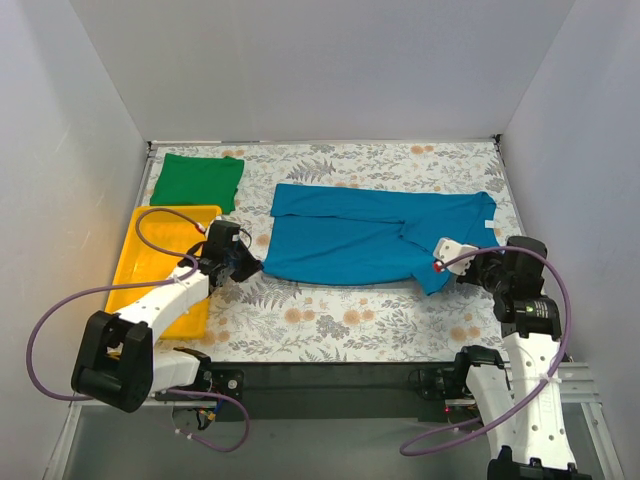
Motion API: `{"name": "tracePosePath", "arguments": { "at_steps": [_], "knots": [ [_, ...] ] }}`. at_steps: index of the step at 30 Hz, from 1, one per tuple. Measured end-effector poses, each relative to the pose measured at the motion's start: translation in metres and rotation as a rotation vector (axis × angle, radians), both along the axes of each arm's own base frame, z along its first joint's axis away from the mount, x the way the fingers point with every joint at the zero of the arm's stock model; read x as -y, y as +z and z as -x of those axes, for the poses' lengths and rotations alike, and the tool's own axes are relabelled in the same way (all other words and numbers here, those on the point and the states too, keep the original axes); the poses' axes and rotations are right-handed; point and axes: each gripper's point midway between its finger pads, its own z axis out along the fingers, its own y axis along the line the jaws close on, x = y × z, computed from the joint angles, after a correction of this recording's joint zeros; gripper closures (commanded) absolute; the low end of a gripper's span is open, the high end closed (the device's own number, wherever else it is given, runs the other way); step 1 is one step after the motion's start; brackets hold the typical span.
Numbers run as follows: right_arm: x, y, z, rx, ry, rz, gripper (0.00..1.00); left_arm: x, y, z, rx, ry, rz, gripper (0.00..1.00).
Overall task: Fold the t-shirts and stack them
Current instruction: Fold the tshirt
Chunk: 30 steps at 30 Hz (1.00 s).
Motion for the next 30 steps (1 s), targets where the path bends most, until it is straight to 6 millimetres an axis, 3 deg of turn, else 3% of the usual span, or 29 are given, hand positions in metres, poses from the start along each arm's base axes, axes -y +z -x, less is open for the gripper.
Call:
{"name": "tracePosePath", "arguments": {
  "at_steps": [12,25,30],
  "knots": [
    [0.019,0.009,-0.024,0.033,-0.099,-0.036,0.99,0.008,-0.025,0.015,-0.099,-0.037,0.027,1.00],
    [0.027,0.010,-0.049,0.031,-0.123,-0.056,0.99,0.011,-0.031,0.015,-0.126,-0.046,0.031,1.00],
    [0.027,0.008,-0.057,0.015,-0.119,-0.071,0.99,0.014,-0.023,0.001,-0.109,-0.044,0.030,1.00]
  ]
}}
